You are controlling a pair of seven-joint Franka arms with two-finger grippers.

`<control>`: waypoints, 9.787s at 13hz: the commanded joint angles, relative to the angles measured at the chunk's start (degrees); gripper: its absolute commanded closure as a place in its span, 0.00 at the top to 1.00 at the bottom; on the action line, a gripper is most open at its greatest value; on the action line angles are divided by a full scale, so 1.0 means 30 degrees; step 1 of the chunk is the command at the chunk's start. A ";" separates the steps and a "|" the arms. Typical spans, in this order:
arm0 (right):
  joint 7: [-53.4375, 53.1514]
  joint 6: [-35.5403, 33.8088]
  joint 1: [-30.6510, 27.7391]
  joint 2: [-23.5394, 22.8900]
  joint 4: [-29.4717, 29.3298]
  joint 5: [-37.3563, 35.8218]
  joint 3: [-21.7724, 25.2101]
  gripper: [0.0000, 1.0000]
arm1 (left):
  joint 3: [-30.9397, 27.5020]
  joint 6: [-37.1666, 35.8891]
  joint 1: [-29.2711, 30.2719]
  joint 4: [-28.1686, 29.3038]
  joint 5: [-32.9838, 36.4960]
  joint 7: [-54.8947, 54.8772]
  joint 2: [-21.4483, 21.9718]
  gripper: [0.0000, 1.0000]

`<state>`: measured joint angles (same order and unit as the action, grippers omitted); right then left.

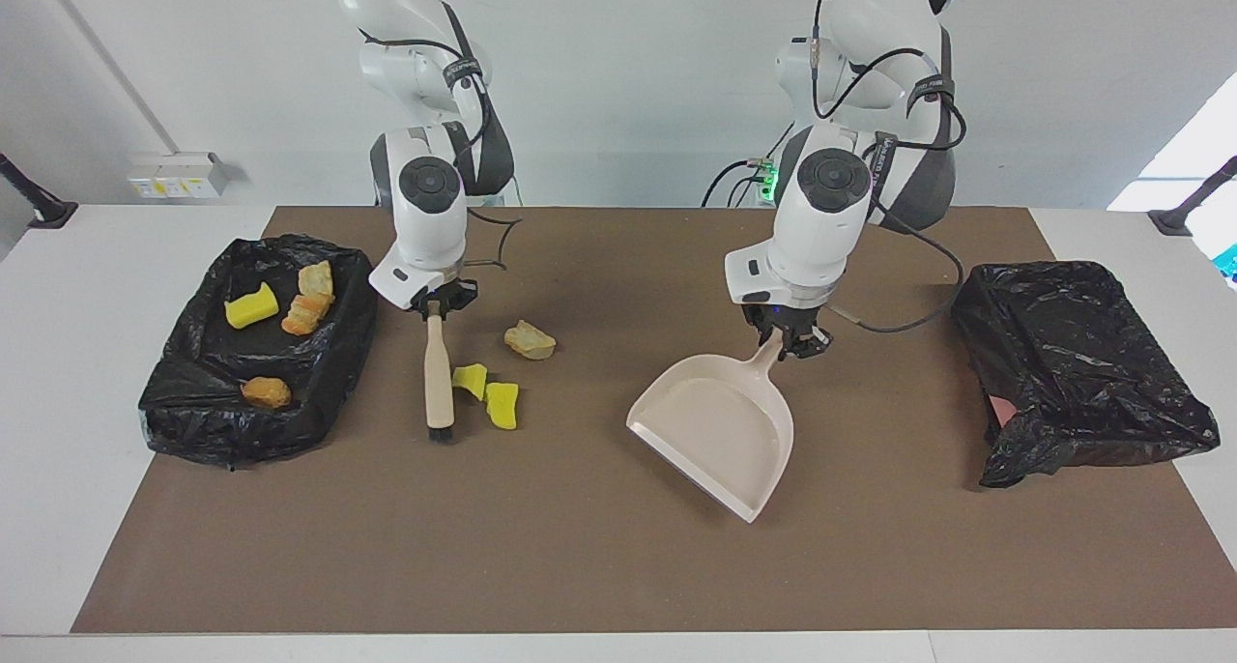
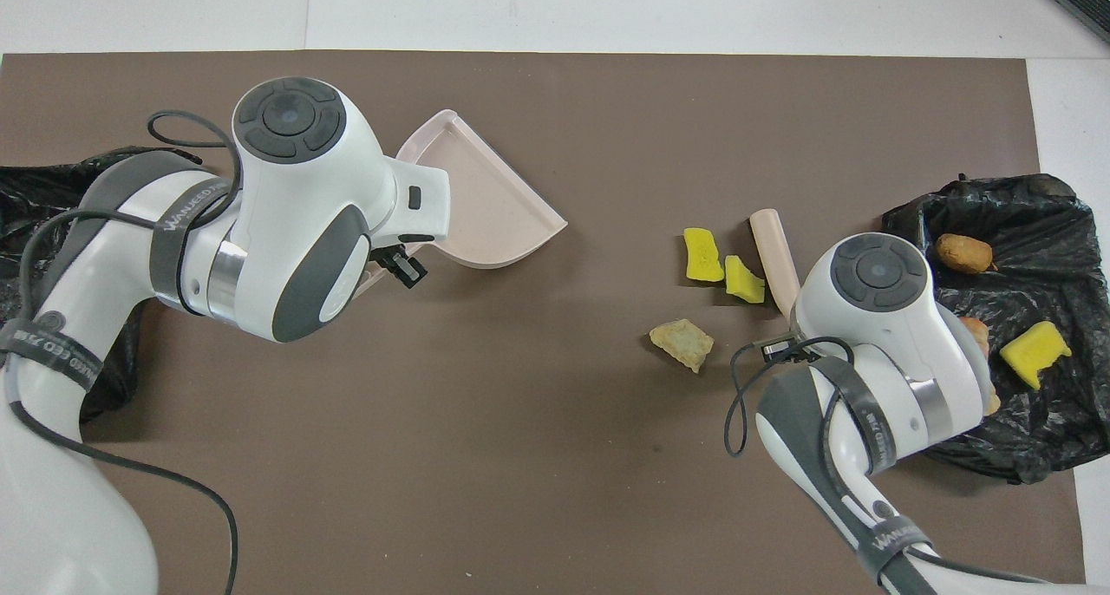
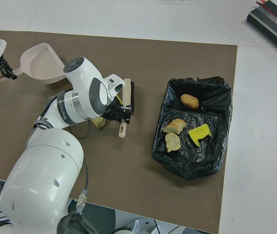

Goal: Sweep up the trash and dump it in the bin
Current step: 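Sweep the yellow sponges and crumb into the dustpan held by the left gripper, then carry the loaded dustpan with the left gripper toward the farther black bag, then tip the dustpan into the black bag with the left gripper, then drop the brush on the table and withdraw the right gripper, then bring the empty dustpan back over the table with the left gripper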

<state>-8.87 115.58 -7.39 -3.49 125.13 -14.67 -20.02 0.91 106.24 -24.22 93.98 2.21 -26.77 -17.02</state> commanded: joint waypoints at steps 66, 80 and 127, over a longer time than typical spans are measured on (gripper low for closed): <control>-0.5365 -1.0256 0.5011 0.5467 -0.1840 0.8080 -0.0154 0.00 | 0.0252 0.7805 -0.0924 0.7527 -0.0531 -0.6599 0.2949 0.00; -0.9317 -0.0152 0.9876 0.2601 0.2498 0.9989 -0.0154 0.00 | 0.0194 -0.0841 0.8593 -0.0855 -0.2086 -1.8514 0.1777 0.00; 0.2752 -1.0225 0.3489 0.2951 -1.2060 0.3925 0.8020 1.00 | -0.0363 0.0567 1.1913 0.2218 1.3357 -1.6339 0.5790 0.00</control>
<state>-2.42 85.60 3.34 4.71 88.39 -2.73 4.06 0.39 109.99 12.32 99.94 44.40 -80.31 -0.97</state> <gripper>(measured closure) 0.000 0.678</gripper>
